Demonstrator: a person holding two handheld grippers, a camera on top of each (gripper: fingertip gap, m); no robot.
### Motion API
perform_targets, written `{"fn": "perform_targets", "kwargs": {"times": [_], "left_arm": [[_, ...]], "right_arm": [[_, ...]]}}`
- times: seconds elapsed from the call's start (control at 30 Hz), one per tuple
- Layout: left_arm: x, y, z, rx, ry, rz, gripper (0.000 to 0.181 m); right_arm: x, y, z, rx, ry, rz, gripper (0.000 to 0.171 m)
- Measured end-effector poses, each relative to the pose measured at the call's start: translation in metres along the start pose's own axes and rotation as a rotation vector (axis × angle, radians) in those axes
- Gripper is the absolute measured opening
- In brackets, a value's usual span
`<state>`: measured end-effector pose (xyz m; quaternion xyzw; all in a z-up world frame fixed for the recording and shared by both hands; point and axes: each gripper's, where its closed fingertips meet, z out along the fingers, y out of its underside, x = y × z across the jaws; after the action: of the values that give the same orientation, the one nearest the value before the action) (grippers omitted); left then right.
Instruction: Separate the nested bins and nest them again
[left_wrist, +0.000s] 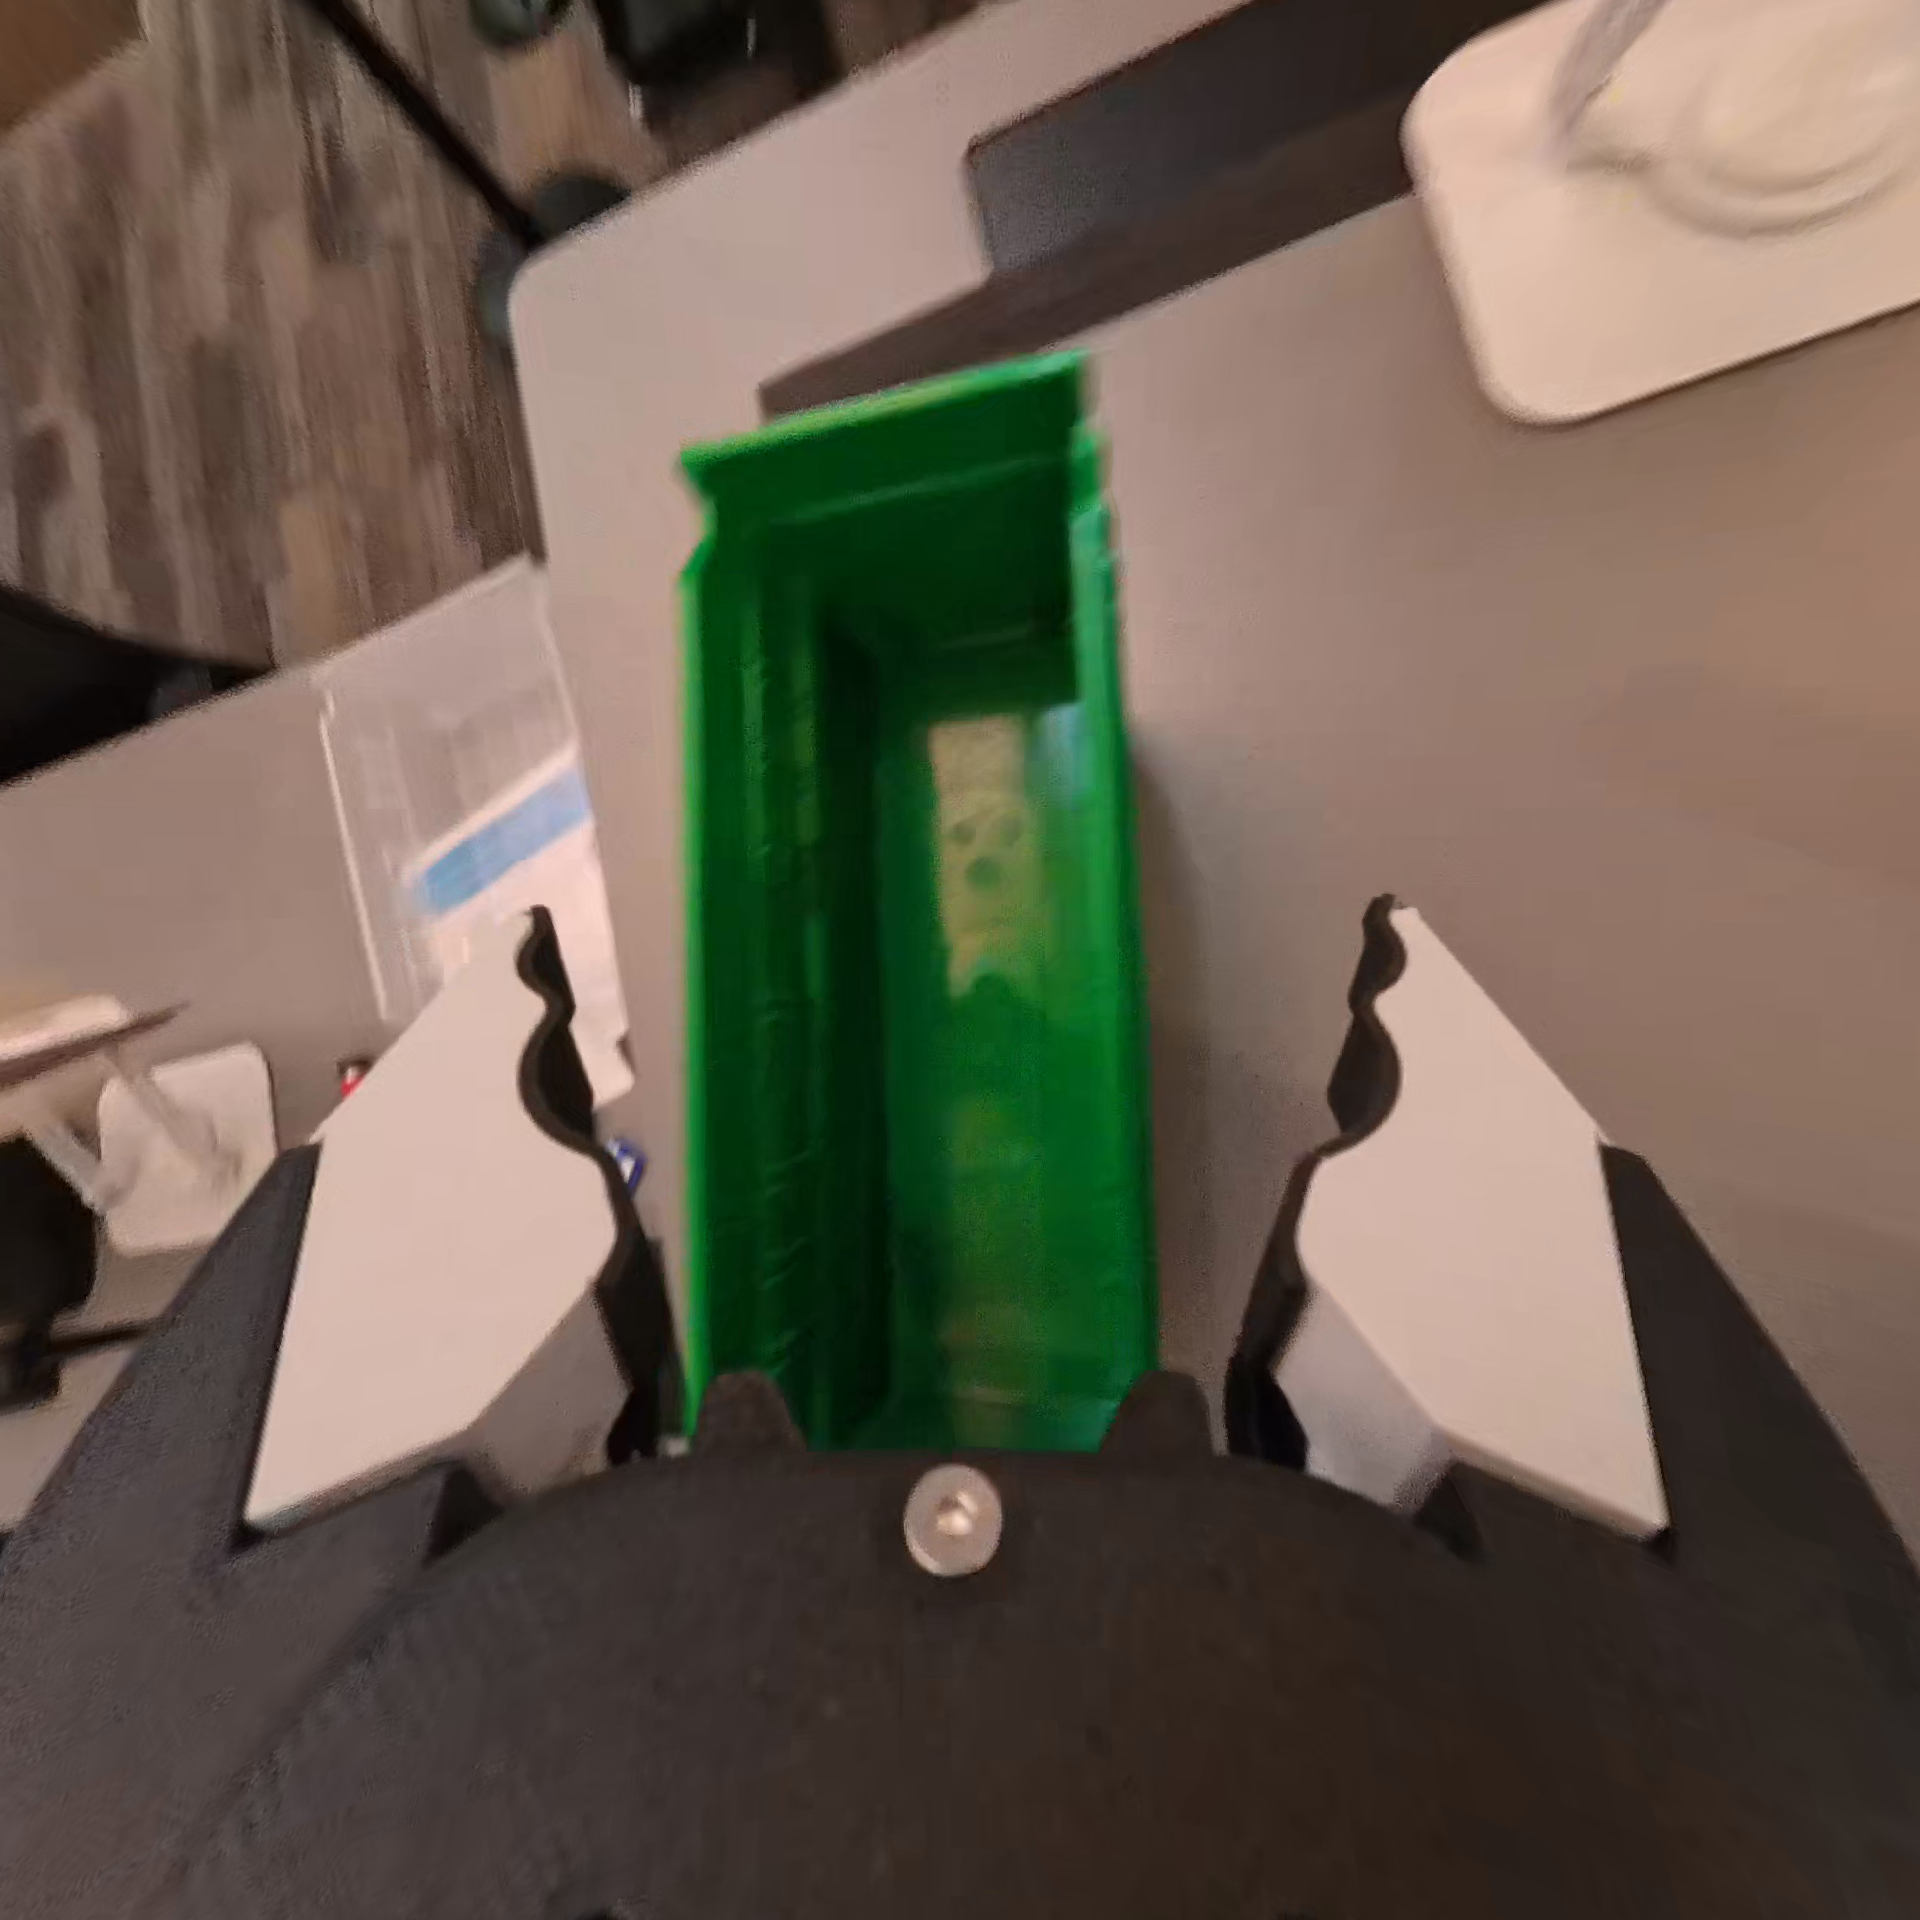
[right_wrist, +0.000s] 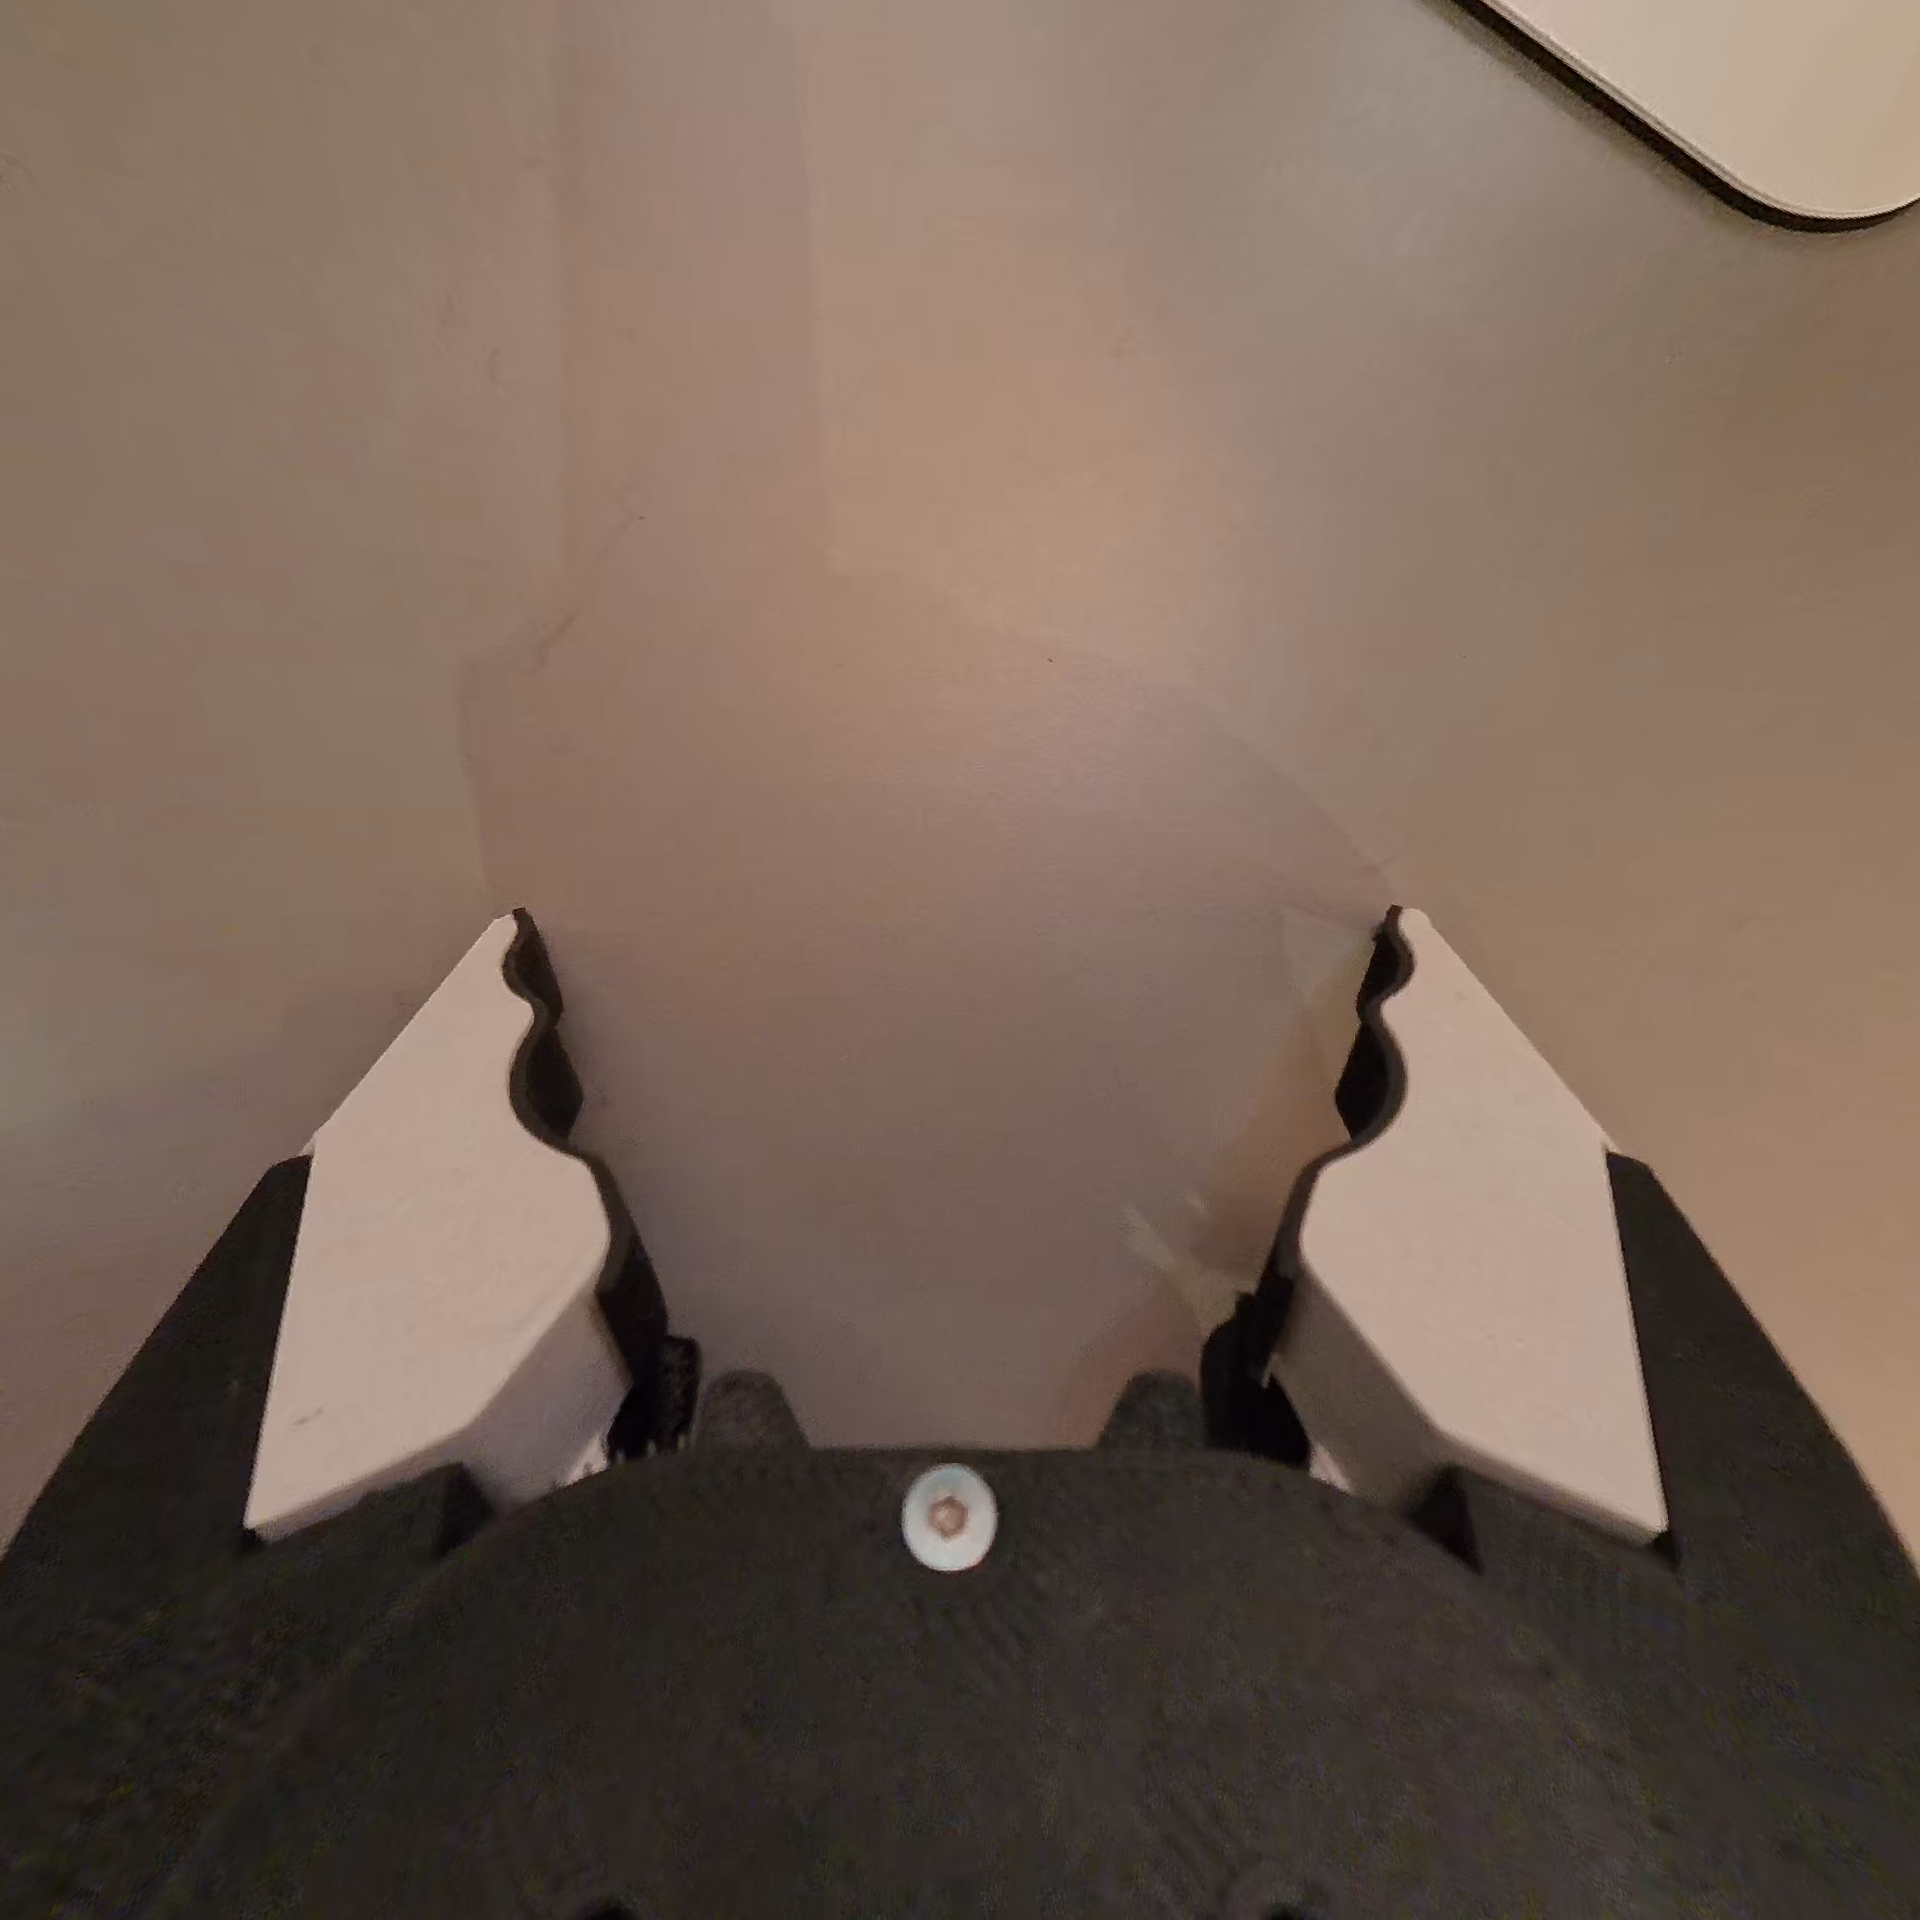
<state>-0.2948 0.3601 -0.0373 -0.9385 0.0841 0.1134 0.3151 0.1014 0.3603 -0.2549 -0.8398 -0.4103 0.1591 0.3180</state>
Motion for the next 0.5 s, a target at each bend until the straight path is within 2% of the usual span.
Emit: {"fn": "perform_targets", "kwargs": {"times": [0.07, 0.17, 0.23, 0.3, 0.33, 0.5], "left_arm": [[-0.027, 0.020, 0.007, -0.121, 0.025, -0.033, 0.151], [-0.026, 0.048, 0.025, -0.280, 0.142, -0.061, 0.153], [-0.009, 0.063, 0.033, -0.363, 0.231, -0.057, 0.148], [-0.006, 0.070, 0.039, -0.401, 0.221, -0.045, 0.139], [-0.001, 0.068, 0.040, -0.390, 0.247, -0.067, 0.130], [-0.004, 0.066, 0.039, -0.381, 0.259, -0.090, 0.110]], "right_arm": [[0.000, 0.000, 0.000, 0.001, 0.000, 0.000, 0.147], [0.000, 0.000, 0.000, 0.002, 0.000, 0.000, 0.147], [0.000, 0.000, 0.000, 0.002, -0.001, 0.000, 0.147], [0.001, 0.000, 0.000, 0.002, 0.000, 0.001, 0.147], [0.001, 0.000, 0.000, 0.003, 0.001, 0.002, 0.147], [0.002, -0.001, 0.000, 0.005, 0.004, 0.006, 0.145]]}}
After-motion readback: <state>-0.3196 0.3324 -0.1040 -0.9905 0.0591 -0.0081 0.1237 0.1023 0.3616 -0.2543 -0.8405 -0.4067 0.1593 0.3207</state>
